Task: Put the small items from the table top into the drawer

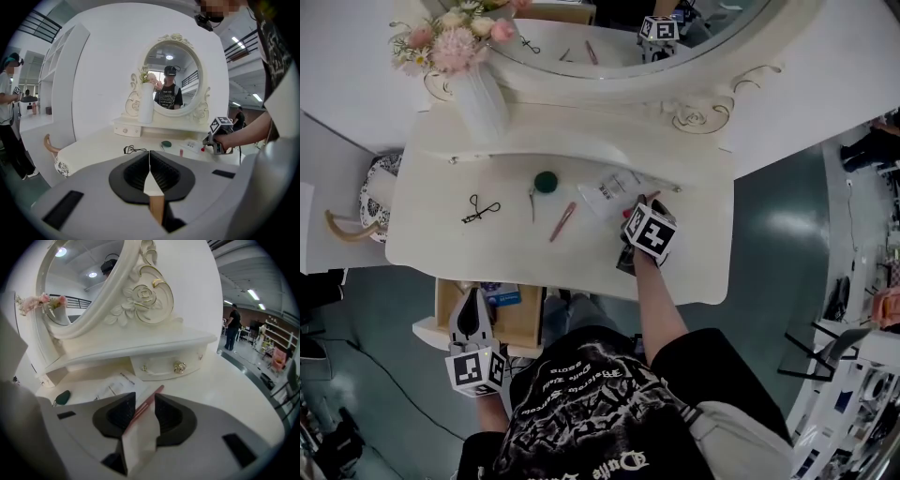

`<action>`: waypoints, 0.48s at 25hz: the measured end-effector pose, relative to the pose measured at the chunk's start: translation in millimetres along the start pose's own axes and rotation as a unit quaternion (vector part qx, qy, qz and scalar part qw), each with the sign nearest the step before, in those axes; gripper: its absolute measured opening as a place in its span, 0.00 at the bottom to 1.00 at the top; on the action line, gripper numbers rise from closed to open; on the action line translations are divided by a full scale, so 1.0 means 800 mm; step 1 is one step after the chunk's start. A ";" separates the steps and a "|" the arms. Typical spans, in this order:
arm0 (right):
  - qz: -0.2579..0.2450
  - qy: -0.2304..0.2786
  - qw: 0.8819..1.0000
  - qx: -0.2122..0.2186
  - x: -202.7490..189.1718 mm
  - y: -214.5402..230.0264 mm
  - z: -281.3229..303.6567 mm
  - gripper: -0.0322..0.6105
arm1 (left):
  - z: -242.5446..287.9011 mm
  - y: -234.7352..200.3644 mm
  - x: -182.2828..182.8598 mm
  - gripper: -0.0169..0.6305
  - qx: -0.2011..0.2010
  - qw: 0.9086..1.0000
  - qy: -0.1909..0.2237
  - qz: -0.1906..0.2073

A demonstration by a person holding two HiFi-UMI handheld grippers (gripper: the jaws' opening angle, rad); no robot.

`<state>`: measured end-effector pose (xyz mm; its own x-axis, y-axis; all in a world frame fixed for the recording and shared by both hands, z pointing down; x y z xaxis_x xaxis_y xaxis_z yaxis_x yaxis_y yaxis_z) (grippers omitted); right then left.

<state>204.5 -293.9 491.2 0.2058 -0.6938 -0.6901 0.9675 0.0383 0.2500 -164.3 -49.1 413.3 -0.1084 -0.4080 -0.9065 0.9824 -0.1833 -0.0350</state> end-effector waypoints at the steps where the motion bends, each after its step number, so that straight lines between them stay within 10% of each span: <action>1: 0.002 -0.005 1.000 -0.003 -0.001 0.000 0.002 0.26 | 0.000 0.000 0.000 0.05 0.002 1.000 -0.001 0.000; 12: 0.022 -0.024 0.999 -0.022 -0.009 -0.001 0.006 0.23 | -0.003 -0.002 0.000 0.05 0.014 1.000 0.003 -0.005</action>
<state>201.2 -292.5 499.2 0.2423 -0.7246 -0.6452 0.9634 0.1008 0.2486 -165.2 -47.1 412.4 -0.1181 -0.4004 -0.9087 0.9766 -0.2127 -0.0332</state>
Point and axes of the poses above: the fingertips, and each gripper's own axes: z forward along the fingers, y to its right, x out of its top, the point moved 10 cm from there along -z, backward along the fingers, and after that the axes turned 10 degrees about x, right-handed, at the moved point
